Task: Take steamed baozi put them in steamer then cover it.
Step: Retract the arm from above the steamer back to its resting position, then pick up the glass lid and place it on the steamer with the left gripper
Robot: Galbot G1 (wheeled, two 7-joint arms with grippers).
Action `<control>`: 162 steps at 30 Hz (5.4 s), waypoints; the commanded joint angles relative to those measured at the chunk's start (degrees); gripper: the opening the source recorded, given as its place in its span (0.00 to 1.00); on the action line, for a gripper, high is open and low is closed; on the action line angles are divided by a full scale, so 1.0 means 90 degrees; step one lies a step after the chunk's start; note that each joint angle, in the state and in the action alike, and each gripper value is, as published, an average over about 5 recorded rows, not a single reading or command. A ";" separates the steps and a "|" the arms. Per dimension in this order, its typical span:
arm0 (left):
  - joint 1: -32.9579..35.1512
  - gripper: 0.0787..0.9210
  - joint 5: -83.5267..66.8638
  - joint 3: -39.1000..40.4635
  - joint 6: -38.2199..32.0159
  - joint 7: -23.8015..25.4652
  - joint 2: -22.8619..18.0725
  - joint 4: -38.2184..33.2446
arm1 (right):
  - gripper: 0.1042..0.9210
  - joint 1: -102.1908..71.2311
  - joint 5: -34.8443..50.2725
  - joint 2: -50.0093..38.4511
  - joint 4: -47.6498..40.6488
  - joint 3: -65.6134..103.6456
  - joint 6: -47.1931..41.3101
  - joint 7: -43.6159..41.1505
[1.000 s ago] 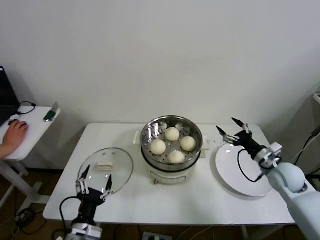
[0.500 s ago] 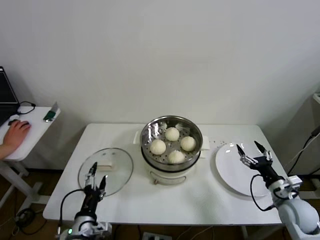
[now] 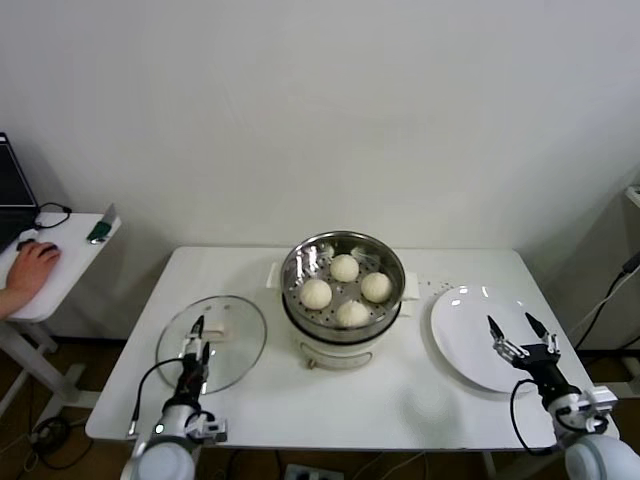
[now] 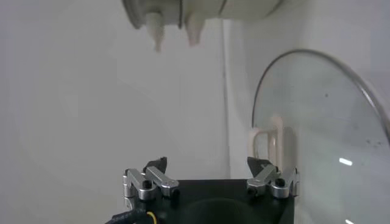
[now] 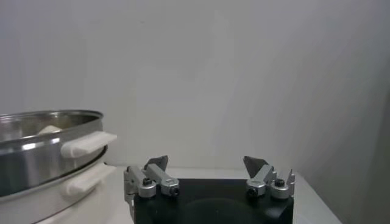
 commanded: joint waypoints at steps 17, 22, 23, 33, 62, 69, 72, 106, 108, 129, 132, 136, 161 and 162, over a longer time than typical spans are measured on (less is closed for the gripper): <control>-0.1606 0.88 0.0004 0.0106 -0.0199 -0.0297 -0.0013 0.2009 | 0.88 -0.0114 -0.0523 0.0315 -0.0102 0.0134 0.0067 -0.0174; -0.1725 0.88 -0.0047 0.0135 -0.0195 -0.0425 -0.0023 0.2189 | 0.88 -0.0093 -0.0677 0.0382 -0.0165 0.0096 0.0109 -0.0228; -0.1749 0.88 -0.0068 0.0148 -0.0205 -0.0445 -0.0024 0.2220 | 0.88 -0.0086 -0.0707 0.0395 -0.0174 0.0084 0.0115 -0.0233; -0.1849 0.75 -0.0324 0.0198 -0.0394 -0.0434 -0.0037 0.2331 | 0.88 -0.0091 -0.0923 0.0478 -0.0240 0.0026 0.0157 -0.0402; -0.0635 0.09 -0.0536 0.0170 0.1446 -0.0202 0.0847 -0.0903 | 0.88 0.0163 -0.1193 0.0373 -0.0589 0.0033 0.0299 -0.0471; -0.0398 0.09 -0.0618 0.0317 0.2288 0.0220 0.1446 -0.2062 | 0.88 0.0428 -0.1289 0.0246 -0.0762 -0.0086 0.0283 -0.0446; -0.0505 0.09 -0.0898 0.0611 0.2689 0.0583 0.1821 -0.2446 | 0.88 0.0567 -0.1341 0.0173 -0.0843 -0.0193 0.0260 -0.0423; -0.4244 0.09 0.0585 0.4818 0.3896 0.2112 -0.1446 0.0437 | 0.88 0.0821 -0.1638 0.0210 -0.1142 -0.0110 0.0414 -0.0464; -0.4230 0.09 0.0578 0.4819 0.3896 0.1998 -0.1531 0.0632 | 0.88 0.0806 -0.1637 0.0207 -0.1149 -0.0083 0.0431 -0.0471; -0.4259 0.09 0.0506 0.4586 0.3896 0.1825 -0.1586 0.1413 | 0.88 0.0875 -0.1681 0.0183 -0.1311 -0.0083 0.0514 -0.0559; -0.4275 0.09 0.0442 0.4575 0.3896 0.1838 -0.1562 0.1415 | 0.88 0.0881 -0.1690 0.0186 -0.1323 -0.0084 0.0522 -0.0570; -0.4282 0.09 0.0407 0.4623 0.3896 0.1850 -0.1548 0.1395 | 0.88 0.0885 -0.1700 0.0185 -0.1344 -0.0076 0.0530 -0.0580; -0.4233 0.09 0.0421 0.4568 0.3896 0.1957 -0.1529 0.1387 | 0.88 0.0928 -0.1882 0.0231 -0.1452 -0.0037 0.0598 -0.0633; -0.4232 0.09 0.0424 0.4569 0.3896 0.1952 -0.1531 0.1390 | 0.88 0.0930 -0.1885 0.0233 -0.1454 -0.0035 0.0600 -0.0635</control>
